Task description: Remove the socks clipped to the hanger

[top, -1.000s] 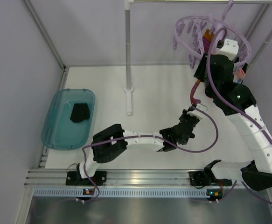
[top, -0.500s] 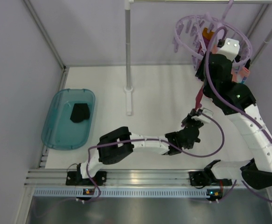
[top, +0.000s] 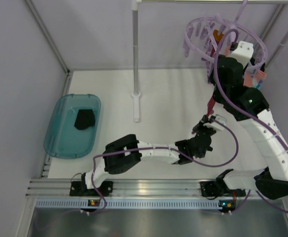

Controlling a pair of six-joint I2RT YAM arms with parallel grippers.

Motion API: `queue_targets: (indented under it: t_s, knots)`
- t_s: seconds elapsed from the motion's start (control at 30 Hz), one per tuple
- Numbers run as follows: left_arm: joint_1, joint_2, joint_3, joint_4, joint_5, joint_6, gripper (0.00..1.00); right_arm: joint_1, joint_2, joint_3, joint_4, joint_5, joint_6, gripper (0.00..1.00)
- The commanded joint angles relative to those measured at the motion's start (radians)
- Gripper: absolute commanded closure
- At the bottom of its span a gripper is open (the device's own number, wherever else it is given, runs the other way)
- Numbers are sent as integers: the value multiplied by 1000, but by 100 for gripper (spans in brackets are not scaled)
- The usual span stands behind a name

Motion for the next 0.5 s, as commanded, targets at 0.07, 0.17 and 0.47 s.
queue_targets:
  t_s: [0.07, 0.17, 0.47]
  knots:
    - [-9, 5, 38, 58, -18, 14, 100, 14, -18, 17, 4, 57, -48, 54]
    - [-9, 5, 37, 58, -18, 12, 100, 11, -27, -10, 34, 58, -65, 53]
    - [-9, 0, 38, 58, -9, 14, 100, -6, -18, -33, 82, 26, -90, 52]
